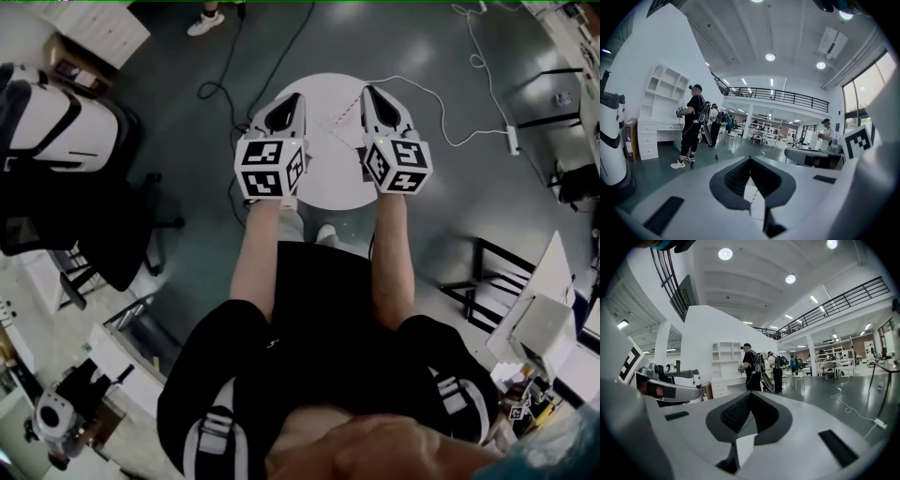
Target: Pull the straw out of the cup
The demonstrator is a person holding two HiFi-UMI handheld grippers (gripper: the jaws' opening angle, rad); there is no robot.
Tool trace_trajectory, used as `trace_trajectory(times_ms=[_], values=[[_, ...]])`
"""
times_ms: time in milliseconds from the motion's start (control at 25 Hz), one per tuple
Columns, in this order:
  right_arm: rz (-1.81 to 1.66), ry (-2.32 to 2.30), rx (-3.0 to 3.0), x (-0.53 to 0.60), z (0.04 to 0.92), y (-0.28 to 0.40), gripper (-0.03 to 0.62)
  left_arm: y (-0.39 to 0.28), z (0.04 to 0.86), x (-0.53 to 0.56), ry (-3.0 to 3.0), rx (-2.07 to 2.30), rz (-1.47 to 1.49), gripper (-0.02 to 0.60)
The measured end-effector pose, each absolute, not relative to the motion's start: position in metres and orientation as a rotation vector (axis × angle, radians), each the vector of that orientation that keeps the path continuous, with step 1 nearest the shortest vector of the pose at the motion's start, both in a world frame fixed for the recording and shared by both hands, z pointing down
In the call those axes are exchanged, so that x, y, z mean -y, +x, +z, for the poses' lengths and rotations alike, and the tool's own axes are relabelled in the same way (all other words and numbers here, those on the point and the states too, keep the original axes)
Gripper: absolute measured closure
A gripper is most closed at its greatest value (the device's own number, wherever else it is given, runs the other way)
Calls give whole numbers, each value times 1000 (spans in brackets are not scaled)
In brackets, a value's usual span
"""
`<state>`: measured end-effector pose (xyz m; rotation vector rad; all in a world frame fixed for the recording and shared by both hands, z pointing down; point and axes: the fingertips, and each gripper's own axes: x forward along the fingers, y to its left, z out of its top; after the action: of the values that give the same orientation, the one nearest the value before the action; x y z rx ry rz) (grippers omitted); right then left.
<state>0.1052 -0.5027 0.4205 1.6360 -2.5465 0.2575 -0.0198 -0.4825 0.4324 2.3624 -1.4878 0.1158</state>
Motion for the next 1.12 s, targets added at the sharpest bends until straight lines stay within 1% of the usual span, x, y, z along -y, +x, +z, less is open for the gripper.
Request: trace_trajectory(times_ms=[120, 440, 760, 1000, 1040, 1120], values=[[300, 1638, 2524, 513, 439, 98, 577, -24, 445, 494, 2364, 1460, 153, 572], [434, 1754, 2413, 537, 477, 107, 577, -33, 488, 534, 2339, 1326, 205, 572], [572, 1806, 2260, 561, 529, 143, 577, -5, 553, 577, 2278, 1195, 273, 572], [654, 1767, 2224, 581, 569, 134, 574, 2, 585, 600, 2233, 1159, 305, 572], [673, 1753, 2224, 585, 576, 130, 555, 4, 588, 602, 2236, 1144, 308, 572], [731, 1726, 2216, 594, 593, 126, 485, 4, 596, 607, 2233, 1123, 313, 572]])
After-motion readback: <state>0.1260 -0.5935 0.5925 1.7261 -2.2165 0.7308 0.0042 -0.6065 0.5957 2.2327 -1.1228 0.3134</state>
